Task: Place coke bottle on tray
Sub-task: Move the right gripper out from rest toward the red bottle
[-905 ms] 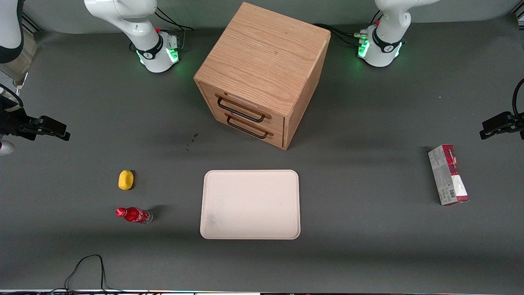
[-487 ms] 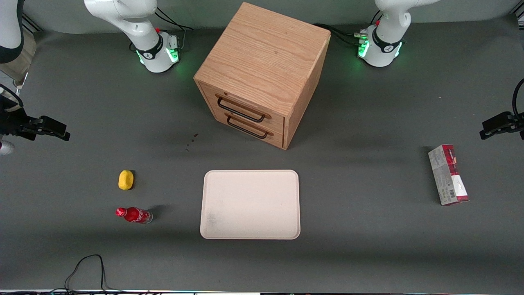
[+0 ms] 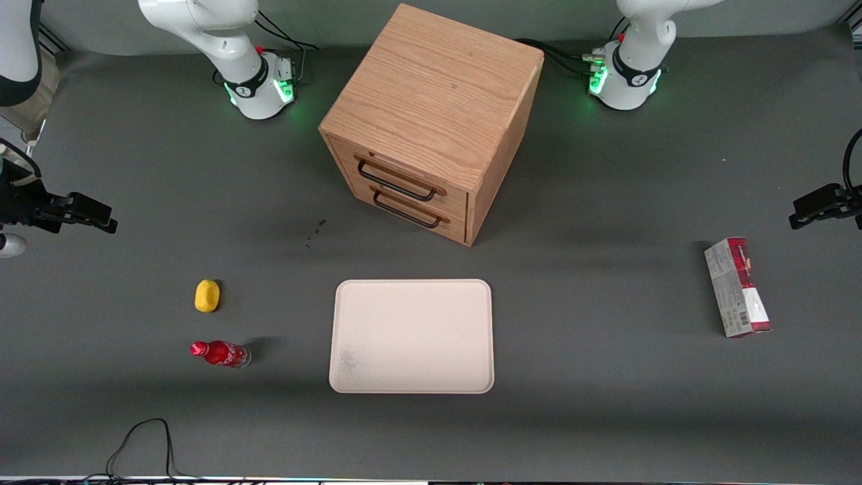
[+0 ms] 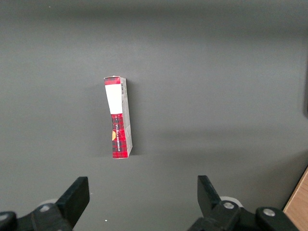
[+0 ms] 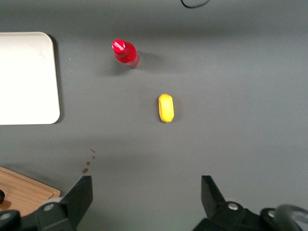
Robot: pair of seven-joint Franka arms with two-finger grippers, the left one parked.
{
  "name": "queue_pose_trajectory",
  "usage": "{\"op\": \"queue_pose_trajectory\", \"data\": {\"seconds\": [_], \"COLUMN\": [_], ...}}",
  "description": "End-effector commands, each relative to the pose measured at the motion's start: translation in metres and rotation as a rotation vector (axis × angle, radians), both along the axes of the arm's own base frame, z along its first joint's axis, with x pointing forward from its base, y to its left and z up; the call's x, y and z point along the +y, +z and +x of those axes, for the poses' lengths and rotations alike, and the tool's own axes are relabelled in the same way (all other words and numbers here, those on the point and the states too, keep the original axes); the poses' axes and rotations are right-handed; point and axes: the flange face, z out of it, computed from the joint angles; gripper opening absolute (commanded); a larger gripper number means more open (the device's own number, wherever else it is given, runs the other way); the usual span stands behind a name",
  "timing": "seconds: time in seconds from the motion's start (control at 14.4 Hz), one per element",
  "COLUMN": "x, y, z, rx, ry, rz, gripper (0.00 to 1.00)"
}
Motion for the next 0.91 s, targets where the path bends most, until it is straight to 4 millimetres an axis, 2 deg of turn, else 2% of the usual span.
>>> {"op": "queue_pose_trajectory", "data": {"seconds": [0.0,0.21,0.42,0.84], "x": [0.014,0.036,0.049,0.049], "y": [0.006,-0.005,-0.016,-0.045], "z": [0.04,0.073,0.103,0.115], "rx": [-0.039,-0.045,-0.044,-0.018], "ry": [0.03,0.069,0.091,0.089], "rz": [0.002,0.008,0.018,0.022], "gripper": [1.0,1.0,1.0,1.0]}}
